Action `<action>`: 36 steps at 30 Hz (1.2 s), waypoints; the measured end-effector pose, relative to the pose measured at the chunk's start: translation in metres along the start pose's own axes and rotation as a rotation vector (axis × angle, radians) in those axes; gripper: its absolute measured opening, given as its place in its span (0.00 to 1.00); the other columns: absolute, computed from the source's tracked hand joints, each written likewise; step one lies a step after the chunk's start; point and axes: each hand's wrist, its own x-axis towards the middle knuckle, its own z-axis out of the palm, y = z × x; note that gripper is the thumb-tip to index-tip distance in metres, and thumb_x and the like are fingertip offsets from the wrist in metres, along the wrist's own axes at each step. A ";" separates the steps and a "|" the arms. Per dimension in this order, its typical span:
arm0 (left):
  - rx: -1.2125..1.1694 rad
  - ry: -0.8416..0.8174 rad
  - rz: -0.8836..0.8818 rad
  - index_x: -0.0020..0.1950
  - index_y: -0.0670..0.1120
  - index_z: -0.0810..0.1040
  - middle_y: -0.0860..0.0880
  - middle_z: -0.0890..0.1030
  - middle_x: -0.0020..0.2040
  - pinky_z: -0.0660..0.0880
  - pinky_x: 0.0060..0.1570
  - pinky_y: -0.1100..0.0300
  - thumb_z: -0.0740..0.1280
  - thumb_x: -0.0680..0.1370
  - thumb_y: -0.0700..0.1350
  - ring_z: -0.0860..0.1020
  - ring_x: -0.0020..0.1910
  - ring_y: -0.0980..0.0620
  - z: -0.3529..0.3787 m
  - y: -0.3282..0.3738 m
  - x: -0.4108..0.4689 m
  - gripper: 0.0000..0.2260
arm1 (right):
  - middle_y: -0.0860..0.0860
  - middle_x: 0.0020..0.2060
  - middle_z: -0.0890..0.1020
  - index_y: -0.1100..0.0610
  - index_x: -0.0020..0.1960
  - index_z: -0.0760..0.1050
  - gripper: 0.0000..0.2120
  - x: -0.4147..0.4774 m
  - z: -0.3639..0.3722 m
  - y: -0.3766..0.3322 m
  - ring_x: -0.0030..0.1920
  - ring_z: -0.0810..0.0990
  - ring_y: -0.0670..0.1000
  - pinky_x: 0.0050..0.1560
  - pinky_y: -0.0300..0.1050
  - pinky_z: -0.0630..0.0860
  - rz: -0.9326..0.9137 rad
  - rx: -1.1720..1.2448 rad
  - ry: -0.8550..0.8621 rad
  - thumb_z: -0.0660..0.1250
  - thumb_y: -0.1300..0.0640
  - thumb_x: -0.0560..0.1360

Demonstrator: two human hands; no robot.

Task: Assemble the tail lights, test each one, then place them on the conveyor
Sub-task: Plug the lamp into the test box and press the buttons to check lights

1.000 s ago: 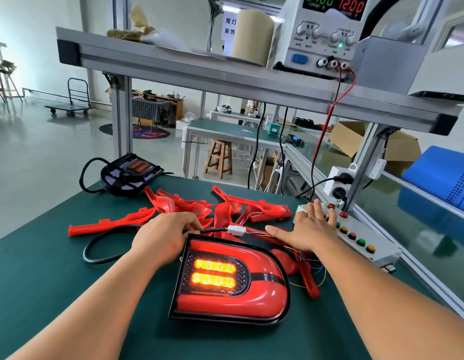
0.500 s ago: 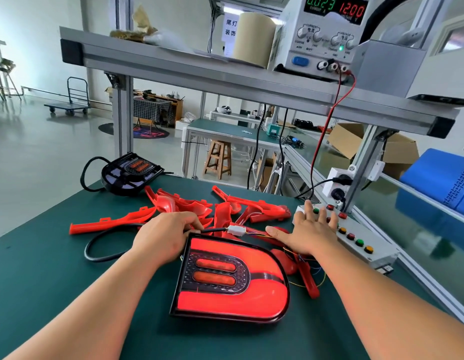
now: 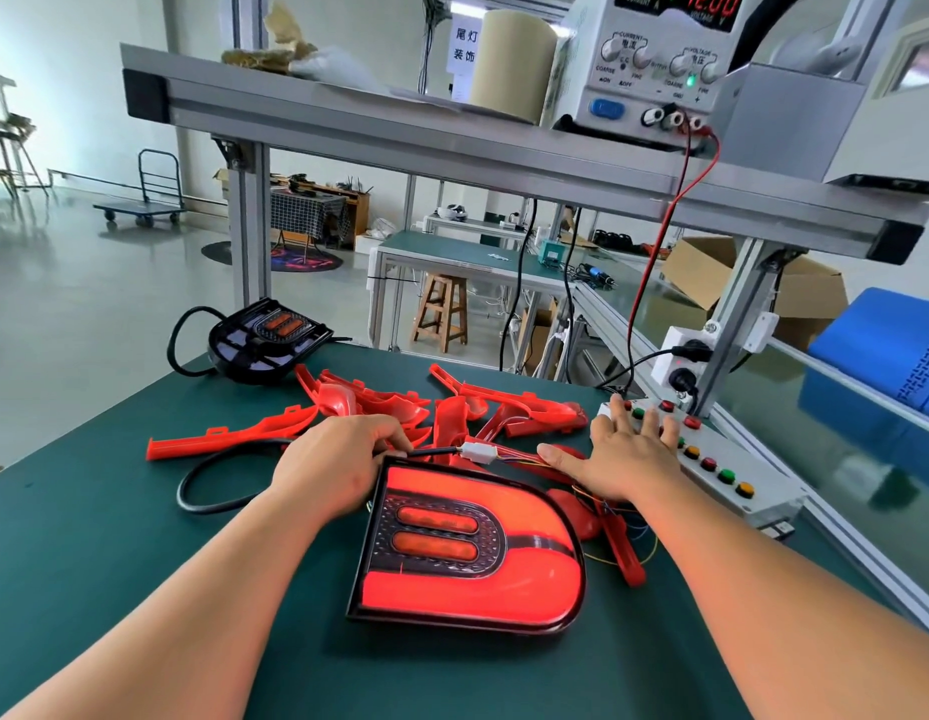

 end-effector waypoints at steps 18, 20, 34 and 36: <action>-0.002 -0.011 -0.004 0.41 0.66 0.74 0.59 0.81 0.45 0.78 0.47 0.52 0.67 0.77 0.47 0.79 0.45 0.52 0.000 0.001 -0.001 0.12 | 0.53 0.79 0.42 0.50 0.79 0.51 0.59 -0.001 0.002 0.002 0.78 0.42 0.64 0.72 0.65 0.41 0.001 0.029 0.025 0.38 0.15 0.59; -0.003 -0.015 -0.002 0.40 0.67 0.74 0.59 0.81 0.45 0.78 0.47 0.53 0.68 0.77 0.48 0.79 0.45 0.52 0.000 0.000 -0.001 0.13 | 0.54 0.80 0.44 0.50 0.75 0.58 0.52 -0.004 0.000 0.005 0.78 0.44 0.61 0.72 0.65 0.44 0.001 0.083 0.062 0.39 0.17 0.63; 0.007 -0.033 0.016 0.43 0.67 0.73 0.56 0.82 0.51 0.78 0.49 0.52 0.63 0.78 0.41 0.79 0.49 0.51 -0.002 0.000 -0.004 0.17 | 0.59 0.79 0.45 0.51 0.75 0.57 0.41 -0.067 0.009 0.029 0.73 0.59 0.65 0.69 0.65 0.44 0.186 0.020 0.213 0.37 0.26 0.73; -0.004 -0.038 0.020 0.44 0.66 0.74 0.56 0.83 0.51 0.77 0.50 0.52 0.63 0.77 0.40 0.79 0.51 0.50 -0.003 0.001 -0.005 0.17 | 0.57 0.79 0.44 0.50 0.74 0.58 0.40 -0.067 0.010 0.029 0.72 0.60 0.65 0.68 0.65 0.44 0.189 0.012 0.220 0.36 0.26 0.73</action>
